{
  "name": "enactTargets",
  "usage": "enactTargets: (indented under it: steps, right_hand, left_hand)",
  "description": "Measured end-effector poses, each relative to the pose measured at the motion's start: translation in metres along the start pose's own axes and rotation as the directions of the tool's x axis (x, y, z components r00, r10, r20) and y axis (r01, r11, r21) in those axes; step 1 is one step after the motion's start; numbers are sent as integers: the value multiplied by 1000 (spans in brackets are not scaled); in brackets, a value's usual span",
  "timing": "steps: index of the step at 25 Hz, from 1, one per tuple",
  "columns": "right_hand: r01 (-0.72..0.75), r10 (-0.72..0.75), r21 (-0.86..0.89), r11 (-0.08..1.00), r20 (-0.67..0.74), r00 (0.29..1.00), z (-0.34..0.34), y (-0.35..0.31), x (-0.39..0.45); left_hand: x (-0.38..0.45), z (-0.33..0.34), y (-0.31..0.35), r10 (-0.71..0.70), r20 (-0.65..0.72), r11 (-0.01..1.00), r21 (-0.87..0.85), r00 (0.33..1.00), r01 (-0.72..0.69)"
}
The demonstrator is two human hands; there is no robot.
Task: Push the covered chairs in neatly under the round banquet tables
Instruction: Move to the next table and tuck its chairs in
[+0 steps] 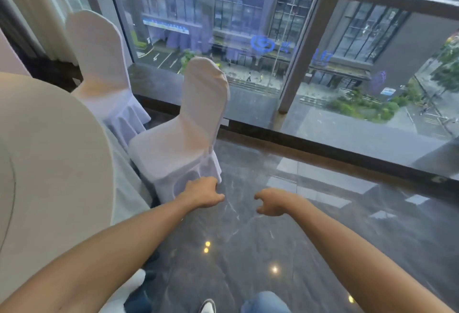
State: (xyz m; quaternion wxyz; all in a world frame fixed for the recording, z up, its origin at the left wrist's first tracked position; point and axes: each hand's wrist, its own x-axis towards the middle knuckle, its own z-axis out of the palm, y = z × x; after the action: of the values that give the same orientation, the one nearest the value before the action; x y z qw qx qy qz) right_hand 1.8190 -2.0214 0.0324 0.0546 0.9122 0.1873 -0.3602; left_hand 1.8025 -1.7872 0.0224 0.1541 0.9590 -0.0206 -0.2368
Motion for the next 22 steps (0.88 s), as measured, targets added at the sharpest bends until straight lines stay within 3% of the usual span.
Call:
enactTargets:
  steps: [5, 11, 17, 19, 22]
  right_hand:
    - [82, -86, -93, 992, -31, 996, -118, 90, 129]
    - [265, -296, -159, 951, -217, 930, -266, 182, 247]
    - [427, -517, -296, 855, -410, 751, -382, 217, 355]
    - [457, -584, -368, 810, -434, 686, -414, 218, 399]
    - [492, -668, -457, 741, -421, 614, -460, 214, 466]
  left_hand:
    - [145, -79, 37, -110, -65, 994, -24, 992, 108]
    - [276, -162, 87, -278, -190, 951, -194, 942, 241]
    - [397, -218, 90, -428, -322, 892, -303, 844, 336]
    - [447, -228, 80, -495, -377, 854, -376, 783, 359]
    - [521, -243, 56, -596, -341, 786, -436, 727, 439]
